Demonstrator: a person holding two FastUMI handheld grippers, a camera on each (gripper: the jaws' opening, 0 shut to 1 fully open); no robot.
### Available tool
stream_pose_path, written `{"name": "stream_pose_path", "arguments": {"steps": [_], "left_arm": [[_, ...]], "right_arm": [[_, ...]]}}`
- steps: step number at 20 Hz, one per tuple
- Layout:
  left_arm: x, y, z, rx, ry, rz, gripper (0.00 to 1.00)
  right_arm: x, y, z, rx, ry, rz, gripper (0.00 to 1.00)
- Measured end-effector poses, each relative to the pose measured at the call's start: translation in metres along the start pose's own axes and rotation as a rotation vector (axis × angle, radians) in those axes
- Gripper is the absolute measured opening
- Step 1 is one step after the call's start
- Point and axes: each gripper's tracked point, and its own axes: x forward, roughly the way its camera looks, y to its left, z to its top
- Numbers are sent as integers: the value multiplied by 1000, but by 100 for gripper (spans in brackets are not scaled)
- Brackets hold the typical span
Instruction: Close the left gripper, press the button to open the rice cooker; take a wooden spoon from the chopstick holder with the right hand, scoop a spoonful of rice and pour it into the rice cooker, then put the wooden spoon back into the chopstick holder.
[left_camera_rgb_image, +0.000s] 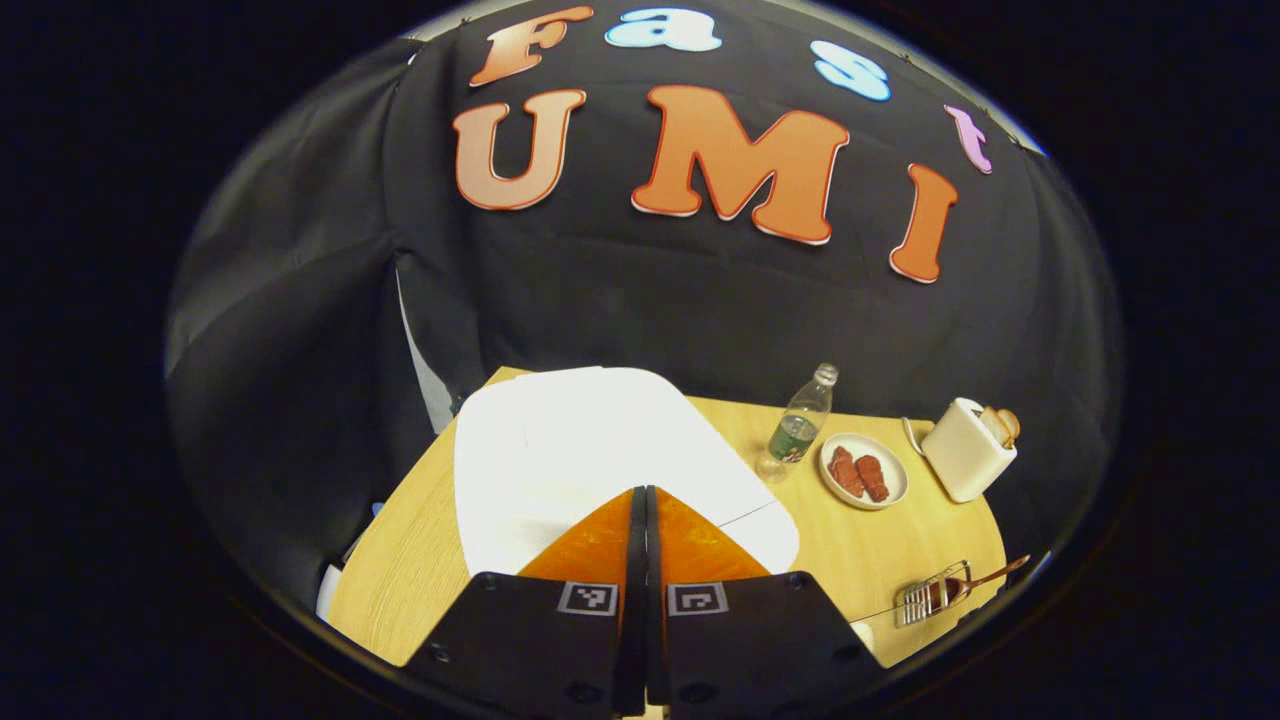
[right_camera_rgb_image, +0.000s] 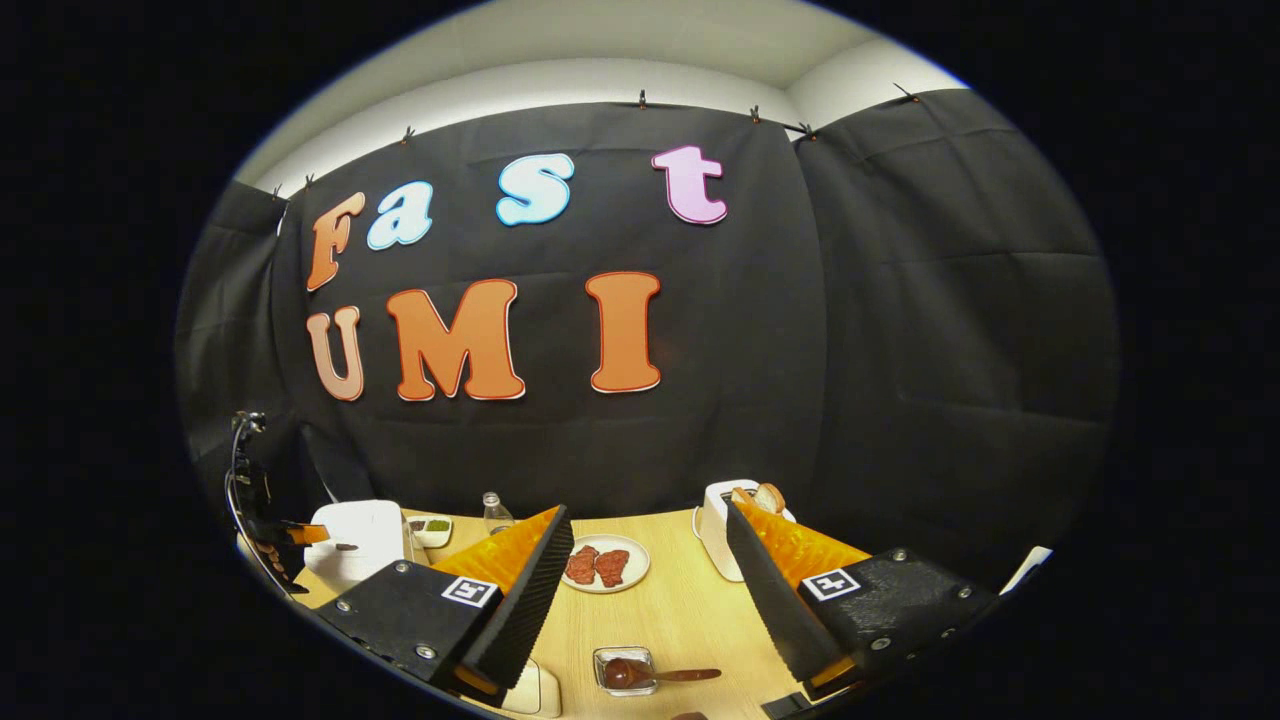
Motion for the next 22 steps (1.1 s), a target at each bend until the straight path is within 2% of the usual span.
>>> {"name": "stream_pose_path", "arguments": {"steps": [1,7,10,14,19,20,21,22], "left_arm": [[9,2,-6,-11,21,-1,5],[32,8,-15,0,43,0,5],[30,8,-25,-23,72,-4,5],[25,7,-21,-27,41,3,5],[-8,9,23,32,-64,31,3],[-19,8,36,36,-97,36,5],[-29,7,49,33,-122,34,3],[-39,5,57,23,-135,28,5]], "right_arm": [[1,-1,-2,-5,8,-6,95],[0,-10,-15,0,37,-39,95],[-1,-11,-22,12,51,-46,95],[-4,-9,-31,18,70,-40,95],[-10,-10,-23,29,40,-35,95],[-11,-11,-22,32,34,-36,100],[-13,-12,-20,38,27,-36,95],[-14,-13,-19,46,24,-33,95]]}}
